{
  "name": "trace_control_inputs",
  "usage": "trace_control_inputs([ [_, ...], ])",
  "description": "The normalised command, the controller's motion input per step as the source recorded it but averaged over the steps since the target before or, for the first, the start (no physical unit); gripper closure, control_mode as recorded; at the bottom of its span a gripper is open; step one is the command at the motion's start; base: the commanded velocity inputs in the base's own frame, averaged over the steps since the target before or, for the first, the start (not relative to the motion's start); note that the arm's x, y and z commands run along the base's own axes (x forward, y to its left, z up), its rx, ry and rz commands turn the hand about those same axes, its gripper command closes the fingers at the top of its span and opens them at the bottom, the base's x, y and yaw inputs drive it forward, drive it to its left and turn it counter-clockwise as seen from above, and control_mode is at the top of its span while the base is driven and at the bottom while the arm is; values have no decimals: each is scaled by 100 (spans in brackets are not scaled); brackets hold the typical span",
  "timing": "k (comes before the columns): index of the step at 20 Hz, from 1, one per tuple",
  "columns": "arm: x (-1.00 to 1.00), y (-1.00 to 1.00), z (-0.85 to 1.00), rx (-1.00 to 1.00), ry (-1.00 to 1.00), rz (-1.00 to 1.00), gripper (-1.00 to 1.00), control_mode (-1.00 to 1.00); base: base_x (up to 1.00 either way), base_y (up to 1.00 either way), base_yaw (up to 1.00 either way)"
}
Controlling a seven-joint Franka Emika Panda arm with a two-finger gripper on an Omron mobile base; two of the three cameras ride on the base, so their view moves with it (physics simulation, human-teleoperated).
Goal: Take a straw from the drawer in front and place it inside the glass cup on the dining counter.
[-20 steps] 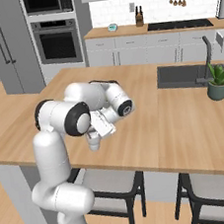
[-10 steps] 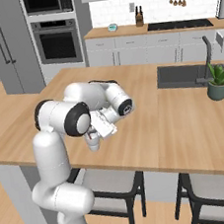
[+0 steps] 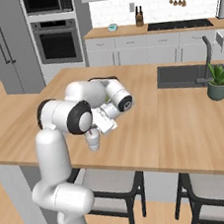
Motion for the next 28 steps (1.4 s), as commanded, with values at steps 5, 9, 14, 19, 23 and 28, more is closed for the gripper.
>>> trace_control_inputs([
  [5, 28, 0, -23, 0, 0, 3, 100, -100, 0, 0, 0],
  [9, 7, 0, -25, 0, 0, 4, 100, -100, 0, 0, 0],
  [14, 1, 0, -27, 0, 0, 4, 100, -100, 0, 0, 0],
  [19, 0, 0, -19, 0, 0, 2, 100, -100, 0, 0, 0],
  [23, 0, 0, -6, 0, 0, 0, 100, -100, 0, 0, 0],
  [28, 0, 0, 0, 0, 0, 0, -100, -100, 0, 0, 0],
])
